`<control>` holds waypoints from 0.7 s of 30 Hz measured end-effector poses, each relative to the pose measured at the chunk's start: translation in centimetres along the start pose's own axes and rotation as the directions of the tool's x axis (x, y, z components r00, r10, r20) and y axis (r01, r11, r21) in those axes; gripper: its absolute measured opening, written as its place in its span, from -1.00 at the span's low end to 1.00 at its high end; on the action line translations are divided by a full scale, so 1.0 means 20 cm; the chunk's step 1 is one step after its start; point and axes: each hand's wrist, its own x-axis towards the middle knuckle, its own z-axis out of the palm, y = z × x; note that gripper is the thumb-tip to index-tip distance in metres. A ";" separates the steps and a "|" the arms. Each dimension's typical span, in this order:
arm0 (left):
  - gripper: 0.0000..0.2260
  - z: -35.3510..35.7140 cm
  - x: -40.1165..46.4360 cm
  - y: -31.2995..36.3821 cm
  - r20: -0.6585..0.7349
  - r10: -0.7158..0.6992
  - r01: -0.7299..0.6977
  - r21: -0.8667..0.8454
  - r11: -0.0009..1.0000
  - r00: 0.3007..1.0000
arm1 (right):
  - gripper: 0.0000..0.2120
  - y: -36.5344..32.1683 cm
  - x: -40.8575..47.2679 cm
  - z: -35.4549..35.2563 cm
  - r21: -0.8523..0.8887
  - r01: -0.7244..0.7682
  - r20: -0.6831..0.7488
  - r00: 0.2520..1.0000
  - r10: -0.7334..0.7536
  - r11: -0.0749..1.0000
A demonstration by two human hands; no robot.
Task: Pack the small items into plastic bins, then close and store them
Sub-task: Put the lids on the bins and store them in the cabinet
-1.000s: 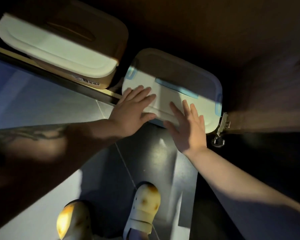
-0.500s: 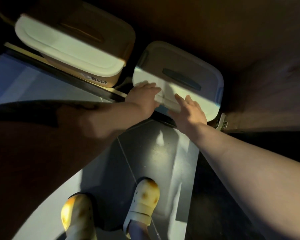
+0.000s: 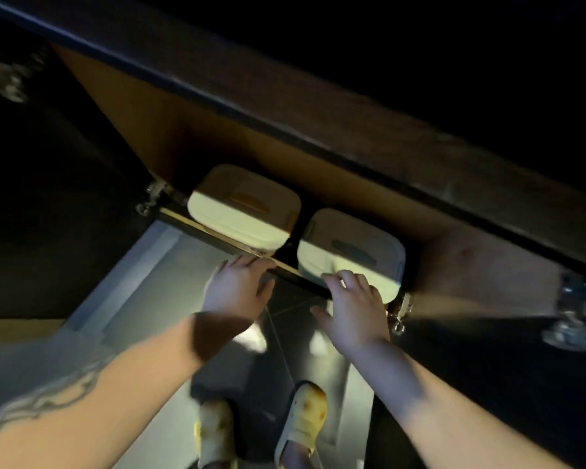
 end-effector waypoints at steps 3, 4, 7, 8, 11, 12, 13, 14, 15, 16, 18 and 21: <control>-0.73 -0.29 -0.15 0.08 -0.094 -0.093 0.085 -0.087 0.993 0.991 | -0.48 -0.14 -0.11 -0.25 0.065 0.017 -0.036 0.999 -0.015 0.998; -0.74 -0.37 -0.21 0.10 -0.117 -0.132 0.120 -0.106 0.987 0.984 | -0.48 -0.19 -0.14 -0.32 0.083 0.032 -0.038 0.999 -0.029 0.996; -0.73 -0.58 -0.39 0.09 -0.146 -0.243 0.227 -0.117 0.967 0.959 | -0.50 -0.36 -0.24 -0.48 0.131 0.091 -0.041 0.995 -0.086 0.987; -0.72 -0.65 -0.45 0.08 -0.162 -0.291 0.272 -0.126 0.954 0.943 | -0.50 -0.42 -0.28 -0.51 0.140 0.115 -0.038 0.993 -0.111 0.983; -0.71 -0.86 -0.66 -0.05 -0.247 -0.432 0.378 -0.238 0.895 0.867 | -0.50 -0.61 -0.36 -0.57 0.132 0.191 -0.023 0.982 -0.189 0.973; -0.71 -0.93 -0.74 -0.10 -0.276 -0.473 0.408 -0.260 0.875 0.837 | -0.50 -0.68 -0.39 -0.59 0.121 0.216 -0.030 0.976 -0.214 0.969; -0.71 -1.01 -0.83 -0.16 -0.302 -0.513 0.443 -0.271 0.854 0.804 | -0.51 -0.76 -0.40 -0.60 0.106 0.244 -0.036 0.970 -0.241 0.964; -0.70 -1.08 -0.91 -0.23 -0.328 -0.550 0.477 -0.282 0.833 0.768 | -0.51 -0.85 -0.41 -0.62 0.091 0.271 -0.036 0.962 -0.269 0.958; -0.69 -1.15 -0.99 -0.30 -0.356 -0.583 0.504 -0.296 0.812 0.730 | -0.50 -0.94 -0.41 -0.64 0.080 0.299 -0.023 0.954 -0.298 0.951; -0.69 -1.22 -1.06 -0.37 -0.381 -0.609 0.525 -0.308 0.793 0.696 | -0.49 -1.04 -0.41 -0.66 0.078 0.333 -0.002 0.943 -0.334 0.940; -0.69 -1.36 -1.19 -0.53 -0.430 -0.641 0.552 -0.327 0.767 0.636 | -0.48 -1.28 -0.37 -0.70 0.069 0.428 0.026 0.902 -0.430 0.901; -0.68 -1.53 -1.33 -0.80 -0.474 -0.684 0.574 -0.377 0.727 0.555 | -0.50 -1.66 -0.32 -0.73 0.046 0.549 0.002 0.835 -0.550 0.834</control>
